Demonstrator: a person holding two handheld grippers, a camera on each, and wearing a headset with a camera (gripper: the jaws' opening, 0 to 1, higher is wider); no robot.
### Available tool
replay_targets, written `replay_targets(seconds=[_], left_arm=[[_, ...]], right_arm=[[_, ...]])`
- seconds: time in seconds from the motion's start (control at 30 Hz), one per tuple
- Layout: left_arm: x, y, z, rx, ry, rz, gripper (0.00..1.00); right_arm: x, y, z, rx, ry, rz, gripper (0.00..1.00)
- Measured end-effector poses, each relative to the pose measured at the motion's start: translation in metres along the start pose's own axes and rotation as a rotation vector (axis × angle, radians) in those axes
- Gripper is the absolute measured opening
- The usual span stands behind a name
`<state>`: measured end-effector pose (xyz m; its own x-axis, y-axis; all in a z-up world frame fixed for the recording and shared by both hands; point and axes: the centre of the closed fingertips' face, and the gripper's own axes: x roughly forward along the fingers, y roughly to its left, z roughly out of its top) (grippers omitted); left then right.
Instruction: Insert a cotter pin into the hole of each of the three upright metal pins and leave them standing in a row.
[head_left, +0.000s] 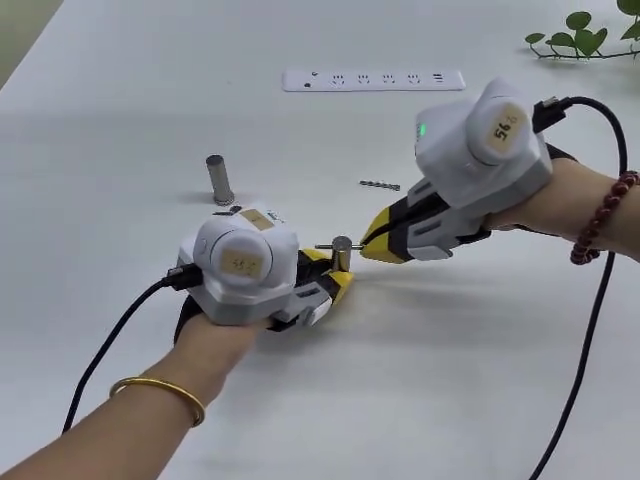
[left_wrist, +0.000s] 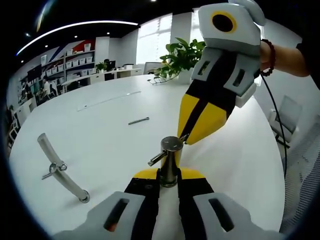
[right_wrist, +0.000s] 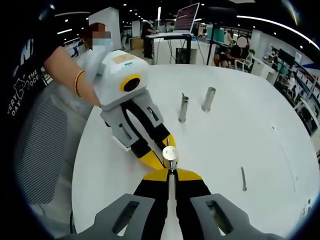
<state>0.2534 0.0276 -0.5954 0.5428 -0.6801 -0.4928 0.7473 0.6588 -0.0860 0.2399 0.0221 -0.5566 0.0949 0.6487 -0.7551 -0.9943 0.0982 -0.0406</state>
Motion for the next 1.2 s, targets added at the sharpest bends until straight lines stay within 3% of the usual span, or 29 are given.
replay_targets(seconds=[0.4, 1.2], left_arm=[[0.0006, 0.0, 0.0002, -0.015, -0.007, 0.005, 0.1], [0.0009, 0.0009, -0.0024, -0.043, 0.0, 0.015, 0.11]], right_arm=[[0.0036, 0.0005, 0.0057, -0.058, -0.021, 0.0, 0.0], [0.0093, 0.0014, 0.0048, -0.04, -0.008, -0.002, 0.0]])
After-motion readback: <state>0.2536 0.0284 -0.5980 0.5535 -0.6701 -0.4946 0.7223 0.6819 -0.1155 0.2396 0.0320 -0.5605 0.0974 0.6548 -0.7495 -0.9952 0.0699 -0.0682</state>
